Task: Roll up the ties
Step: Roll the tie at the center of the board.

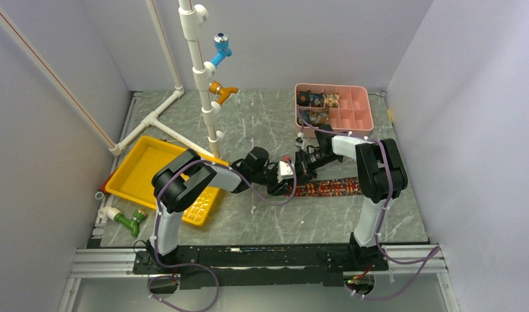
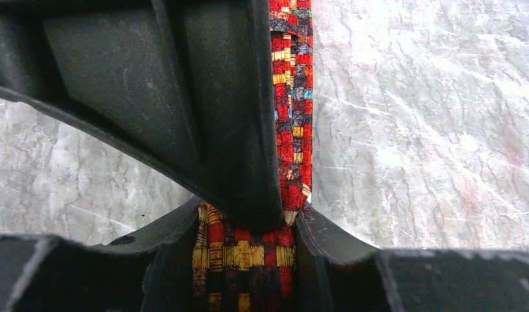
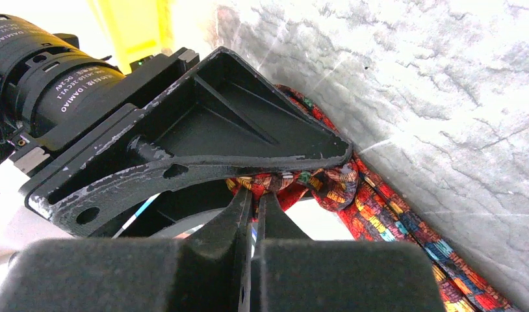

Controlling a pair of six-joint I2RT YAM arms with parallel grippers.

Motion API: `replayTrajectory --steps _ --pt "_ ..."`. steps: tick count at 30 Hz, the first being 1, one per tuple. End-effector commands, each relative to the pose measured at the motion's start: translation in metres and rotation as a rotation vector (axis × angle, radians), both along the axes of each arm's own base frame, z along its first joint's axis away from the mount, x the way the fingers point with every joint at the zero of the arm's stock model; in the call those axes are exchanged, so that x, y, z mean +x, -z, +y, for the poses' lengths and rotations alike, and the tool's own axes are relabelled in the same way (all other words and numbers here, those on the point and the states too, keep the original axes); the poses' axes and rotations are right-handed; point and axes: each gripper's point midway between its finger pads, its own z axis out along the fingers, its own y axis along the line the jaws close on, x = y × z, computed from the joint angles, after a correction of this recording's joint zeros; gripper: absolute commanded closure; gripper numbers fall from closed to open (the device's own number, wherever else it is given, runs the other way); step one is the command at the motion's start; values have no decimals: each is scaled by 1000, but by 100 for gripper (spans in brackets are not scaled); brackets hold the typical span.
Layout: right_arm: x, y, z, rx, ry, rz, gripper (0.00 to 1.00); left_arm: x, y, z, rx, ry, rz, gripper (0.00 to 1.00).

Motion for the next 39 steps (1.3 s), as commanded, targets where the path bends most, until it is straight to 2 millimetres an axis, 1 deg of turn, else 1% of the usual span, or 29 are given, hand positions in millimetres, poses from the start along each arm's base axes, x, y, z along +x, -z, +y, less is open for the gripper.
replayTrajectory --steps 1,5,8,12,14,16,22,25,28,32,35,37,39 --pt "2 23 -12 -88 -12 -23 100 -45 112 74 407 -57 168 66" --pt "-9 48 -35 -226 -26 19 100 -45 107 72 370 -40 164 52" --pt "-8 63 -50 -317 -19 32 100 -43 99 68 332 -25 147 44" --pt "-6 74 -64 -416 -16 27 100 -38 84 59 257 -7 116 37" --pt "-7 78 -71 -460 -14 21 100 -40 76 53 216 26 102 32" --pt "-6 81 -76 -498 -8 13 100 -39 66 48 172 40 77 30" --pt "-2 87 -86 -561 -17 10 100 -35 44 34 68 62 19 29" --pt "1 92 -88 -578 -20 15 100 -36 34 26 18 86 7 26" --pt "3 95 -87 -577 -35 21 100 -31 29 17 -11 82 -10 25" --pt "0 99 -85 -565 -55 47 100 -20 29 5 -27 62 -18 26" --pt "-2 99 -84 -556 -92 41 100 -15 31 -2 -36 58 -18 31" --pt "-2 99 -81 -545 -111 35 100 -12 32 -5 -44 47 -9 38" --pt "-1 99 -75 -525 -130 28 100 -14 32 -5 -44 47 4 46"
